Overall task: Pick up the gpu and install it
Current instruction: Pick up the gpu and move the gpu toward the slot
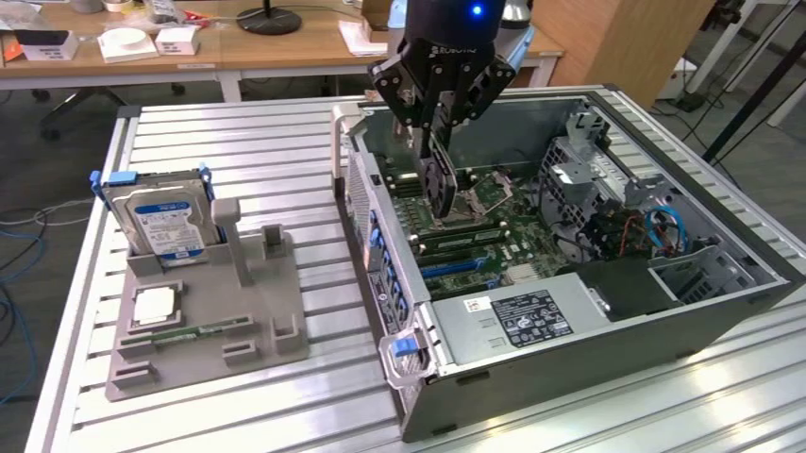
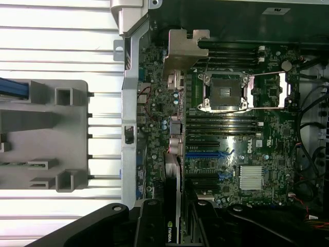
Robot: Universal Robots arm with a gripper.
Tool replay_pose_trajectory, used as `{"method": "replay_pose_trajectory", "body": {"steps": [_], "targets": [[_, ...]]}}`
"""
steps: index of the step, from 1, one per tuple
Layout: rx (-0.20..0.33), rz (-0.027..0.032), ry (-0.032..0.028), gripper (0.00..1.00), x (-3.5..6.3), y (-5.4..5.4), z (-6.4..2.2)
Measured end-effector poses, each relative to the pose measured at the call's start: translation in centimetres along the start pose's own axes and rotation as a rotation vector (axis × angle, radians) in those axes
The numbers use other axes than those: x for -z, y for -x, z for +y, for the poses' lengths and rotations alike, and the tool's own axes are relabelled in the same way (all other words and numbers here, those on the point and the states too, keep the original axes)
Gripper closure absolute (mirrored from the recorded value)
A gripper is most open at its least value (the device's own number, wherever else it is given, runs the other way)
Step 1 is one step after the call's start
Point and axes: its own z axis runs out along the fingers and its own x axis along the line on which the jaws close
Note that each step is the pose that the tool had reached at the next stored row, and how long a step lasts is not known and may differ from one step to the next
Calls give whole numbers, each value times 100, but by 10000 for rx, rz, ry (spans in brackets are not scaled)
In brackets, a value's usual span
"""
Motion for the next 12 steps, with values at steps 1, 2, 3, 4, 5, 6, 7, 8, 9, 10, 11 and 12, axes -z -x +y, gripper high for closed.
{"method": "replay_pose_trajectory", "body": {"steps": [1, 2, 3, 4, 5, 6, 7, 8, 9, 10, 11, 12], "targets": [[0, 0, 0, 74, 0, 0, 0], [0, 0, 0, 74, 0, 0, 0], [0, 0, -1, 74, 0, 0, 0], [0, 0, 0, 74, 0, 0, 0], [0, 0, 0, 74, 0, 0, 0], [0, 0, -1, 74, 0, 0, 0], [1, 0, 1, 74, 0, 2, 0], [0, 0, 1, 74, -1, 5, 0], [0, 0, 0, 74, -1, 16, 0], [0, -1, 1, 74, -1, 29, 1], [0, 0, 0, 74, -1, 41, 0], [0, 0, 0, 74, -2, 55, 0]]}}
